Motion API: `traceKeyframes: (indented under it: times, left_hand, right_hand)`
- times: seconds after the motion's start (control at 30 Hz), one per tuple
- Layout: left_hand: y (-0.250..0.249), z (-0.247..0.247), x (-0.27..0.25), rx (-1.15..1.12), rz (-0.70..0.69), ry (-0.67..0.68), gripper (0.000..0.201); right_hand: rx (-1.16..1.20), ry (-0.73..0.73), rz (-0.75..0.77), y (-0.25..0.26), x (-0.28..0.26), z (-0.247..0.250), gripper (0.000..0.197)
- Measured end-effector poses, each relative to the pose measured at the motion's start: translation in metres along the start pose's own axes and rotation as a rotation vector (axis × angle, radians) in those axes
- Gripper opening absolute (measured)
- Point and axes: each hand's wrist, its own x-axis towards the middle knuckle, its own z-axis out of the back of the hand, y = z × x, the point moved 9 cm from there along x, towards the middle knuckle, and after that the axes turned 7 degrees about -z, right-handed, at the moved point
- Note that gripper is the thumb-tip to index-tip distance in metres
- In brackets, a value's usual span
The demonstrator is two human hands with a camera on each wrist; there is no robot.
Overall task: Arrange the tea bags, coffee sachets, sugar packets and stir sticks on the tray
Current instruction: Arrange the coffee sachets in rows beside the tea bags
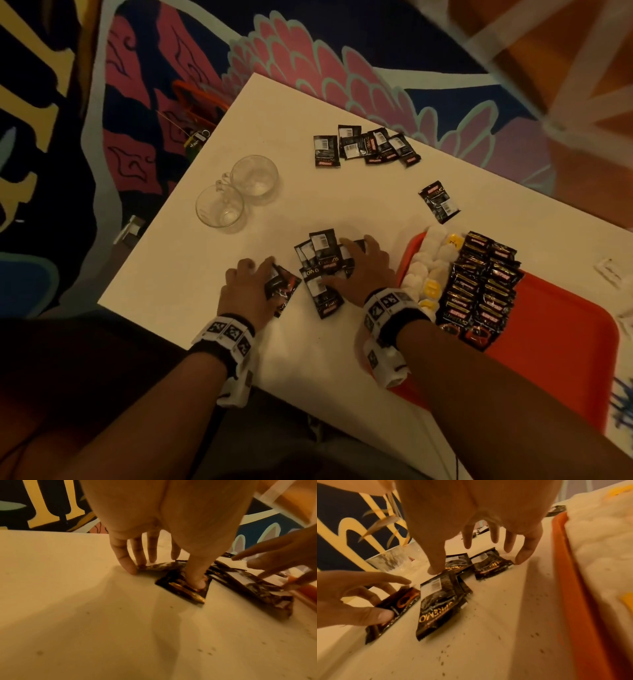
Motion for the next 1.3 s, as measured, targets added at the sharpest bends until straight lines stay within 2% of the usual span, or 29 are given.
traceKeyframes:
  times: [0.07, 0.17, 0.27, 0.33, 0.4, 0.5, 0.57, 0.63, 0.73, 0.87, 0.97, 1.07, 1.17, 1.3]
  left_hand:
    - [-0.013, -0.008, -0.001, -0.077, -0.011, 0.006, 0.074]
    - [-0.037, -0.02, -0.003, -0.174, -0.007, -0.009, 0.077]
    - [-0.047, -0.035, -0.002, -0.333, 0.068, 0.01, 0.089]
    - [-0.049, -0.042, -0.002, -0.404, 0.074, 0.017, 0.089]
    - [-0.045, -0.041, -0.003, -0.507, 0.08, -0.021, 0.073]
    - [-0.033, -0.033, -0.002, -0.662, 0.163, -0.129, 0.047]
    - [-0.032, -0.026, 0.001, -0.744, 0.2, -0.189, 0.042]
    - [-0.041, -0.023, 0.005, -0.82, 0.19, -0.178, 0.043]
    - [-0.052, -0.027, 0.011, -0.795, 0.179, -0.106, 0.049]
    - [-0.052, -0.022, 0.011, -0.72, 0.227, -0.159, 0.04]
    - [-0.051, -0.022, 0.01, -0.707, 0.292, -0.163, 0.054]
    - [-0.051, -0.029, 0.014, -0.725, 0.374, -0.09, 0.06]
    - [-0.053, -0.03, 0.02, -0.679, 0.372, -0.018, 0.052]
    - [-0.043, -0.035, 0.027, -0.741, 0.358, -0.023, 0.039]
  right_hand:
    - [-0.086, 0.065, 0.066, 0.017, 0.001, -0.012, 0.084]
    - [-0.081, 0.077, 0.136, 0.037, -0.007, -0.029, 0.07]
    - [0.001, 0.056, 0.109, 0.036, -0.014, -0.038, 0.056]
    - [0.041, 0.047, 0.096, 0.031, -0.016, -0.037, 0.05]
    - [0.073, 0.038, 0.1, 0.028, -0.017, -0.035, 0.046]
    - [0.091, 0.03, 0.112, 0.027, -0.018, -0.035, 0.046]
    - [0.116, 0.022, 0.108, 0.027, -0.019, -0.035, 0.046]
    - [0.147, 0.016, 0.094, 0.026, -0.021, -0.034, 0.047]
    - [0.159, 0.009, 0.074, 0.023, -0.022, -0.032, 0.049]
    - [0.196, 0.005, 0.031, 0.017, -0.023, -0.032, 0.051]
    - [0.26, -0.018, 0.001, 0.016, -0.022, -0.034, 0.049]
    - [0.417, -0.054, -0.043, 0.014, -0.022, -0.034, 0.039]
    - [0.546, -0.062, -0.082, 0.011, -0.027, -0.034, 0.03]
    - [0.526, 0.026, -0.056, 0.007, -0.029, -0.042, 0.038]
